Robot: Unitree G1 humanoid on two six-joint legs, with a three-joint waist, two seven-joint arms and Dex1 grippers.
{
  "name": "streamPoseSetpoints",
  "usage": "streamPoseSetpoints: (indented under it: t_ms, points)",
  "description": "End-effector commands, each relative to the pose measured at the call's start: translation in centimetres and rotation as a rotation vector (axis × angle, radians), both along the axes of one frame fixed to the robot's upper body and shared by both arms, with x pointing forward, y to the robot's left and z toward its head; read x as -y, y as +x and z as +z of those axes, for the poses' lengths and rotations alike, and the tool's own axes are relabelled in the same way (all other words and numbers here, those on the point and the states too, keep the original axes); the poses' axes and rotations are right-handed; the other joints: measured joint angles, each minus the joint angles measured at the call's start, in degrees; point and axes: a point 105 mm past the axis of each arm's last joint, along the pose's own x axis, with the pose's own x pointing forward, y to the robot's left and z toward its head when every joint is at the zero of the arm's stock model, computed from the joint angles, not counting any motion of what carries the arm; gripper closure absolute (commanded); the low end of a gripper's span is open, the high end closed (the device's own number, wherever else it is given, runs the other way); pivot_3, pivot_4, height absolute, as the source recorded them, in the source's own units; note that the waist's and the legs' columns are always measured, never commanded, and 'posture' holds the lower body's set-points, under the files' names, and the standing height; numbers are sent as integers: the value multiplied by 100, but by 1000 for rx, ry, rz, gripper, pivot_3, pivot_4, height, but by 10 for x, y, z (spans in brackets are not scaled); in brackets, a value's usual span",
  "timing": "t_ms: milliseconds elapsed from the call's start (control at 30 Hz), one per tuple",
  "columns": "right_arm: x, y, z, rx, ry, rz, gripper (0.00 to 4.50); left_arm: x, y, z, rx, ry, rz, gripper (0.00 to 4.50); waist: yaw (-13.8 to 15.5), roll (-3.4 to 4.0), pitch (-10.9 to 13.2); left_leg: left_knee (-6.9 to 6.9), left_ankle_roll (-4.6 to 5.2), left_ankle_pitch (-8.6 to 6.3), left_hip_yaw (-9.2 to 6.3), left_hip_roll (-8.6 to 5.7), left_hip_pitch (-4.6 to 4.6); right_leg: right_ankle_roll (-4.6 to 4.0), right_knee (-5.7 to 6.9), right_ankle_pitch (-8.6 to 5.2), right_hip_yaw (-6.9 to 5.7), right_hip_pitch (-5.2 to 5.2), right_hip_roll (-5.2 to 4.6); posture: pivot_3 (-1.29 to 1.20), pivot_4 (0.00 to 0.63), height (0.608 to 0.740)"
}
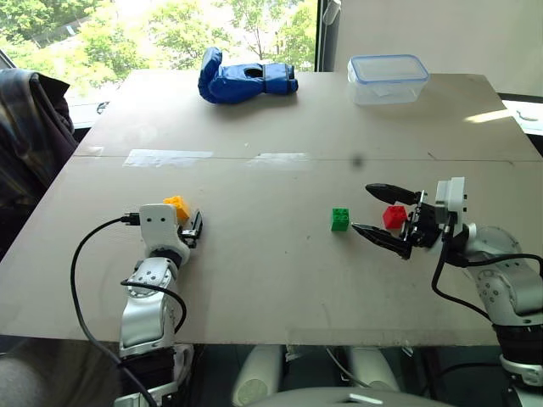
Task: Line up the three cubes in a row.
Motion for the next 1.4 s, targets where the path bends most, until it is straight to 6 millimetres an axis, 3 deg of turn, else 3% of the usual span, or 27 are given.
streamPoseSetpoints:
  t_ms: [33, 167, 533, 667, 700, 1033, 1267, 1400]
  points:
    - [1, -2, 11, 55, 3, 5, 287, -1, -1, 7, 38, -3, 31, 1219, 1, 0, 0, -1, 0, 0, 0, 0, 0, 0, 0, 0, 0, 0, 0, 0, 150, 740]
    - [2, -2, 12, 56, -4, 5, 287, -10, -9, 3, 48, -26, 133, 1219, -1, 0, 0, -1, 1, -1, 0, 0, 0, 0, 0, 0, 2, 0, -2, 0, 150, 740]
    - [1, -1, 11, 58, -14, 11, 287, -12, -1, 2, 35, 6, 86, 1219, -7, 0, 0, -3, 2, -1, 1, 0, 2, 0, 1, 0, 1, -1, 1, 0, 150, 740]
    - [2, -1, 11, 62, -18, 9, 287, -13, 0, 1, 30, 9, 72, 3040, -5, 0, 0, -3, 0, 0, 2, 0, 2, 0, 0, 0, 2, -1, 0, 0, 150, 740]
    - [2, -1, 12, 63, -18, 8, 287, -13, -1, 1, 30, 9, 72, 3299, -4, 0, 0, -3, -1, 0, 2, 0, 2, 0, 0, 0, 2, -1, 0, 0, 150, 740]
    - [3, -2, 12, 57, -16, 12, 287, -12, 3, 2, 34, 2, 57, 3270, -4, 1, 0, -4, 1, -1, 1, 0, 2, 0, 0, 0, 2, -1, -1, 0, 150, 740]
    - [12, -14, 7, 32, -29, 30, 287, 36, 33, 26, 93, -3, -251, 3270, 15, -2, 1, -3, -6, 3, -9, -5, -12, 0, -6, 0, -12, -1, -4, 0, 150, 740]
    - [25, -12, 2, 28, -50, -49, 287, 77, 46, 37, 125, 20, -497, 3270, -11, -1, 1, -4, -14, 8, -8, -6, -14, 0, -10, 0, -10, -4, -2, 0, 150, 740]
